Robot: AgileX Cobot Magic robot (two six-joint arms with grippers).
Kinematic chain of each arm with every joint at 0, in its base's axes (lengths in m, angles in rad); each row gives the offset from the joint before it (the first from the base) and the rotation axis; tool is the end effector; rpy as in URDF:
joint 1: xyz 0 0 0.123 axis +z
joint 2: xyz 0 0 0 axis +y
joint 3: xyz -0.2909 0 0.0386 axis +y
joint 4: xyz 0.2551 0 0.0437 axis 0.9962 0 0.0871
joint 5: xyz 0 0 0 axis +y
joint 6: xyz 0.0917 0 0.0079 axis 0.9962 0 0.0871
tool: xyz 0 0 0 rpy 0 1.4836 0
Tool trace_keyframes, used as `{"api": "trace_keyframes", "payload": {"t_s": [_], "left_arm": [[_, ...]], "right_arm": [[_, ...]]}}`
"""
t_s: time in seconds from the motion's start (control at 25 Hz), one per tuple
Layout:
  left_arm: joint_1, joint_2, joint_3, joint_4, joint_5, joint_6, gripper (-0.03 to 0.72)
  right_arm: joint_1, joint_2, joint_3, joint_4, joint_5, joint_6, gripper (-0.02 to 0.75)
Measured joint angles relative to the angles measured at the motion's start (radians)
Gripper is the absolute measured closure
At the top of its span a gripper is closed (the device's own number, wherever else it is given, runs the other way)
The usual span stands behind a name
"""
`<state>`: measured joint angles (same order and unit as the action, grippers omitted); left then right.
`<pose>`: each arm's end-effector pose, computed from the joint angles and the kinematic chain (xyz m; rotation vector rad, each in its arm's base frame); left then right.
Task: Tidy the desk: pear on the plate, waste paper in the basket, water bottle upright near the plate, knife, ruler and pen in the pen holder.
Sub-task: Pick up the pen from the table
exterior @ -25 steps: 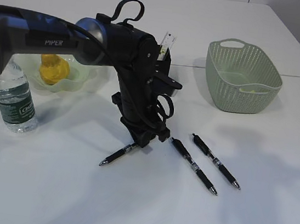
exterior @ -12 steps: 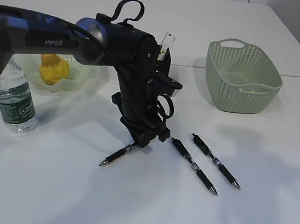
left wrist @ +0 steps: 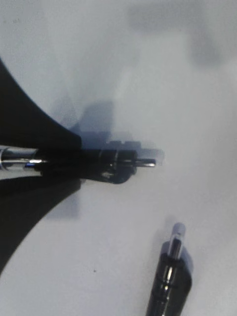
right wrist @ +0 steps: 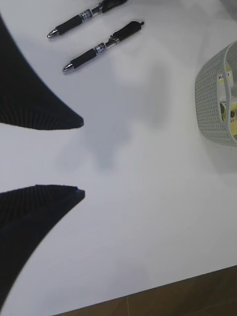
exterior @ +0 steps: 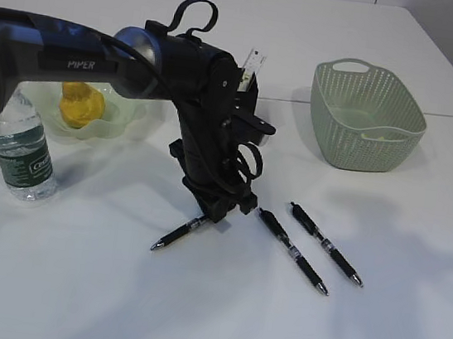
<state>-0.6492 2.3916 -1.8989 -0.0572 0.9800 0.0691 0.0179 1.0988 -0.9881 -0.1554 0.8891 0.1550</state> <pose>0.3968 -0.3067 0.1205 1.0072 2.7990 -0.1510 0.2169 -0.0072 0.3429 0.0992 2.4699 -0.1172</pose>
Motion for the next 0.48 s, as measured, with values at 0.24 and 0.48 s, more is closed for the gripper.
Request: {"api": "trace_keyframes", "payload": {"t_s": [0.24, 0.48], "left_arm": [[0.000, 0.000, 0.000, 0.000, -0.002, -0.001, 0.599], [0.000, 0.000, 0.000, 0.000, -0.002, -0.001, 0.599]], "right_arm": [[0.000, 0.000, 0.000, 0.000, 0.001, 0.000, 0.424], [0.000, 0.000, 0.000, 0.000, 0.001, 0.000, 0.424]]}}
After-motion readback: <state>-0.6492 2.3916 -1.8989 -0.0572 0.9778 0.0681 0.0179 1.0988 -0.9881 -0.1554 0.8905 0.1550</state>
